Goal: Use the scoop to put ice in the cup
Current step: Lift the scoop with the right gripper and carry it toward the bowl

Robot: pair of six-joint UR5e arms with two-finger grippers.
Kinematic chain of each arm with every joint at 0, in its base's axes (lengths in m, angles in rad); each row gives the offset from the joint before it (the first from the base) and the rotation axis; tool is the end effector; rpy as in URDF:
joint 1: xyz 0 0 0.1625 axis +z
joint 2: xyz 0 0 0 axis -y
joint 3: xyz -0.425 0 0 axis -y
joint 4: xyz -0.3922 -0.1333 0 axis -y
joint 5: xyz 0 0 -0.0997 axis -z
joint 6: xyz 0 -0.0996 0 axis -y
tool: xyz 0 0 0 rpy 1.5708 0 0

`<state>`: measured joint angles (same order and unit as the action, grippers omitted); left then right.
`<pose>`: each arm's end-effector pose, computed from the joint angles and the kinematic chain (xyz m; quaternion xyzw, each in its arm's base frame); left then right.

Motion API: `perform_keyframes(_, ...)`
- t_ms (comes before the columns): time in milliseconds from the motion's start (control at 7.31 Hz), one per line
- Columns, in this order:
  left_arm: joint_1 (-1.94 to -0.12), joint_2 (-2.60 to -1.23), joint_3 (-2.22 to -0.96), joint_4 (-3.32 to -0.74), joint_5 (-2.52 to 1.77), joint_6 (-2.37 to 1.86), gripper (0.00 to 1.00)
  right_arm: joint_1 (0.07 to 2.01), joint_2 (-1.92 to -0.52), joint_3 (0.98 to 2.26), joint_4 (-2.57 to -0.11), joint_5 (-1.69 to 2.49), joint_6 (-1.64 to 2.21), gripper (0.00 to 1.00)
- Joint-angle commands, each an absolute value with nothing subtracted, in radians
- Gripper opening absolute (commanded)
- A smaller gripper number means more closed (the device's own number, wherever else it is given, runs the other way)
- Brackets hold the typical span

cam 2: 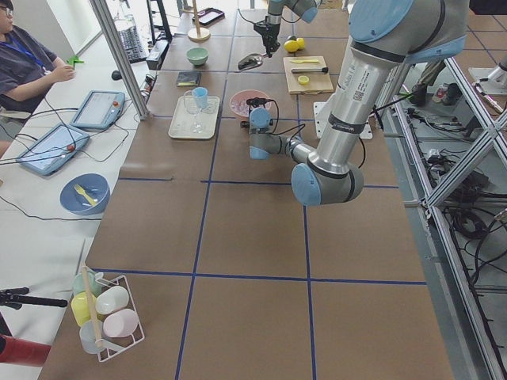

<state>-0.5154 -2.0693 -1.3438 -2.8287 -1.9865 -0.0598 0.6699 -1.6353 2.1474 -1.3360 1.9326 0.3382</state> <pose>0.5425 -0.4143 0.3348 0.4960 0.4848 0.4627 0.5521 -0.2926 -0.3568 0.3951 0.1949 -0.3448 -0.3174 0.8616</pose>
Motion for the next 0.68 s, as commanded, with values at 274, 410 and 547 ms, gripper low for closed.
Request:
perform_keyframes(274, -0.515, -2.069, -1.344, -2.829, -1.987, -0.06, 1.0, 0.69, -1.143, 2.217, -2.142, 1.967, 0.103, 0.0)
perform_keyframes(410, -0.515, -2.069, -1.344, -2.829, -1.987, -0.06, 1.0, 0.674, -0.989, 2.215, -2.36, 1.945, 0.121, 0.0)
perform_keyframes(547, -0.515, -2.069, -1.344, -2.829, -1.987, -0.06, 1.0, 0.654, -0.929, 2.214, -2.455, 1.93, 0.127, 0.0)
